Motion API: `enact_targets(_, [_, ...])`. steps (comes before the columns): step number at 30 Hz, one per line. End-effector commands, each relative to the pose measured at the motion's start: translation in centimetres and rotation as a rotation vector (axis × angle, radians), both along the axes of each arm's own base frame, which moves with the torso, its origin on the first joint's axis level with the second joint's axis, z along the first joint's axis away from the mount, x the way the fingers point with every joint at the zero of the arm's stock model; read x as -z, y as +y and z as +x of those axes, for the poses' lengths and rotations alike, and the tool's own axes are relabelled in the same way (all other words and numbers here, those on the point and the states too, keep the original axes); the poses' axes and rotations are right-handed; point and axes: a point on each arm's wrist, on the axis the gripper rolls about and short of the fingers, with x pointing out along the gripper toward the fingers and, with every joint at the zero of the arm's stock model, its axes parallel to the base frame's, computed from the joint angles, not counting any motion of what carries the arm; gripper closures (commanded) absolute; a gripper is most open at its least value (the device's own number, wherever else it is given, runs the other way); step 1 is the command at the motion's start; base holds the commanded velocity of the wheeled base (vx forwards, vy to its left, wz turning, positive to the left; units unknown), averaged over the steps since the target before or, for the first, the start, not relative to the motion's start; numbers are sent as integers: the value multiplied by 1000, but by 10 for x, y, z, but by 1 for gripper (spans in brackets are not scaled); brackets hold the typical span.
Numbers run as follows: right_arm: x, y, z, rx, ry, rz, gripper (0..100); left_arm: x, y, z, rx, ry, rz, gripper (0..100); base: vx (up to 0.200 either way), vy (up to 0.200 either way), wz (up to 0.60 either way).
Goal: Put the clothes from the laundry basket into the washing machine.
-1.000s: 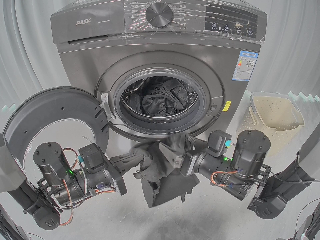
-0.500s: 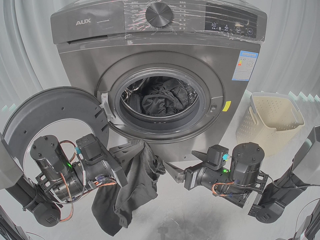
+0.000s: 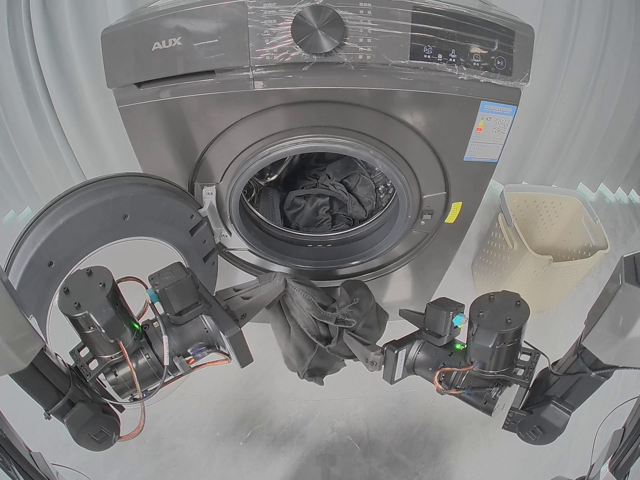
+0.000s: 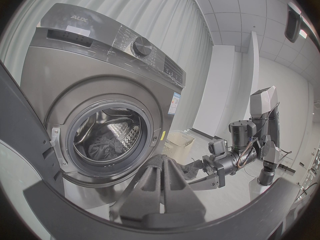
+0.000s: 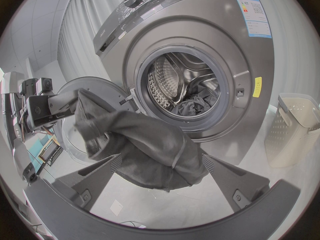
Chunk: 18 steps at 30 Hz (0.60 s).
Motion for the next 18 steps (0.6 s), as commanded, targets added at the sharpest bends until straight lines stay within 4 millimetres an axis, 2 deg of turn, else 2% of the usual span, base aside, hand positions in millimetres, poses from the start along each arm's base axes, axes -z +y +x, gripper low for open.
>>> enact_targets(1, [7,-6,2,19,14,-27,0,0,1,2,-8,-1,-1,100,0,0,0])
enact_targets(7, [14,-11,8,44,23,-49,0,-2,1,4,-13,-9,-6,100,0,0,0])
enact_targets(13, [16,-4,7,14,9,-40,0,-3,1,5,-8,-10,-9,100,0,0,0])
enact_targets(18, [26,3,7,-30,8,-40,0,-4,2,4,-9,-13,-13,100,0,0,0])
